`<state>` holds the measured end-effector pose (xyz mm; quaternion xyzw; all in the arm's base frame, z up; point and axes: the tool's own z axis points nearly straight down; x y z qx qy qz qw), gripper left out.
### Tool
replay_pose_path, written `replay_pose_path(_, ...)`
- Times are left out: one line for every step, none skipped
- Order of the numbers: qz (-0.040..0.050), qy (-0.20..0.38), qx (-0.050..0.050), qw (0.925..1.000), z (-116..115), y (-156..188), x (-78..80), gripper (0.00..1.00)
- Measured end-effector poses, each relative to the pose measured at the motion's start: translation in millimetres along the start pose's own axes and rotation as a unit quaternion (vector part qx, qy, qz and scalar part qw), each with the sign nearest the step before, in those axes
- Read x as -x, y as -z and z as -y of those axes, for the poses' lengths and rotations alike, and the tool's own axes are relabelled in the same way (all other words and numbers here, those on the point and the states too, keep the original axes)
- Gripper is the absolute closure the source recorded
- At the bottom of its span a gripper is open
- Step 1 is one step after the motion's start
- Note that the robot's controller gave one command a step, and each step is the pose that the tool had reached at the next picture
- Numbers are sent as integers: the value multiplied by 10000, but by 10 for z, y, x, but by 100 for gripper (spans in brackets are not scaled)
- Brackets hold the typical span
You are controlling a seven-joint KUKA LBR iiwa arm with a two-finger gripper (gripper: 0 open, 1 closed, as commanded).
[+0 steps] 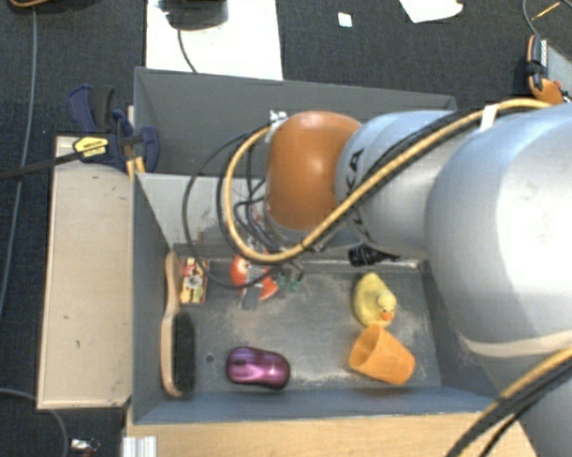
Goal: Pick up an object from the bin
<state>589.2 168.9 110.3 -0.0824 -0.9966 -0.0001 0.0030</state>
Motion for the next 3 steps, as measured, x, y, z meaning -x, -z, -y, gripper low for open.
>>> replay_pose_path(37,6,16,10000,-9,373,18,100)
replay_pose_path(45,9,22,10000,-11,617,21,100)
replay_pose_path(51,16,22,10000,-11,807,21,100)
